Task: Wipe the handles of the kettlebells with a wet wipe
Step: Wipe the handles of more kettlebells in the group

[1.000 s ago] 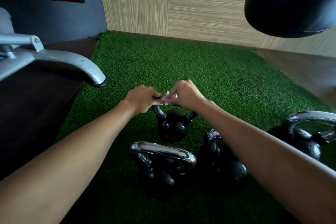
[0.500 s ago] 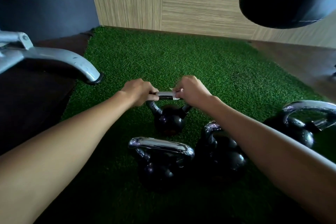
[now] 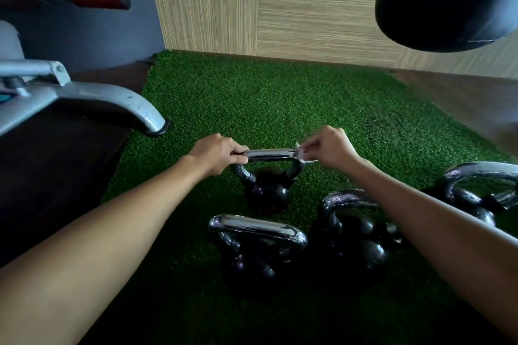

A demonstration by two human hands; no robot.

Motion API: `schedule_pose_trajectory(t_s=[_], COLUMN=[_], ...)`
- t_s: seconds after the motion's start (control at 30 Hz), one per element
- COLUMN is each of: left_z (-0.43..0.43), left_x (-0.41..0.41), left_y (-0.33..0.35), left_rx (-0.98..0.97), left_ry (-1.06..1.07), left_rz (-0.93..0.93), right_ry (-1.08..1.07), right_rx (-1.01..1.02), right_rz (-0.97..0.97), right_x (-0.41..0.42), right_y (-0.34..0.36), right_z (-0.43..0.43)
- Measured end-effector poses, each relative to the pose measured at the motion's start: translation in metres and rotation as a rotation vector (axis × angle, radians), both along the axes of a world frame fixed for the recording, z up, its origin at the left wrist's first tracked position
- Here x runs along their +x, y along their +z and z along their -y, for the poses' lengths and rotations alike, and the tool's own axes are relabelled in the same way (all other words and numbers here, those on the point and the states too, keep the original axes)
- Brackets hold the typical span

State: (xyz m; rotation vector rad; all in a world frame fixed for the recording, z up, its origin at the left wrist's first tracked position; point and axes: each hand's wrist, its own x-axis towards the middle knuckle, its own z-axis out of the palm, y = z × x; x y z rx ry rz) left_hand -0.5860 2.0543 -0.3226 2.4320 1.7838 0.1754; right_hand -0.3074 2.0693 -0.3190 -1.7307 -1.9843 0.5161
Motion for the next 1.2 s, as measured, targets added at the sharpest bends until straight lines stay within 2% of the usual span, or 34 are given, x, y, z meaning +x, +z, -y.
schedule_pose_trajectory(t_s=[0.13,0.3,0.43,0.6,0.8,1.07,1.2], left_z=[0.003,-0.005,-0.004,0.003,0.005,0.006,-0.002], left_x=[-0.005,-0.003,0.0,-0.005,-0.011,-0.004,0.015], left_y=[-0.004,-0.012,-0.012,-0.015,-0.023,-0.029,-0.023], left_rx=[0.007,0.016,0.017,0.03,0.032,0.049,0.043], left_ry=[-0.035,-0.001,0.014,0.023,0.032,0.063,0.094], left_rz=[0.065,0.029,0.047,0.086,0.104,0.199,0.166], right_ry=[0.015,-0.067,-0.041,-0.02,0.037,0.042,0.026], right_rx=[-0.057,-0.169,-0.277,-0.335,-0.469,-0.583,-0.711], right_rz=[-0.069,-0.173,-0.176,-0.292,-0.149,-0.134,-0.067], right_x=[0.0,0.007,0.015,0.018,0.007,0.005,0.001], right_y=[0.005,-0.002,0.002,-0.001,-0.021,-0.011,-0.019], right_z=[-0.006,-0.014,-0.022,-0.024,-0.032,-0.039,-0.035])
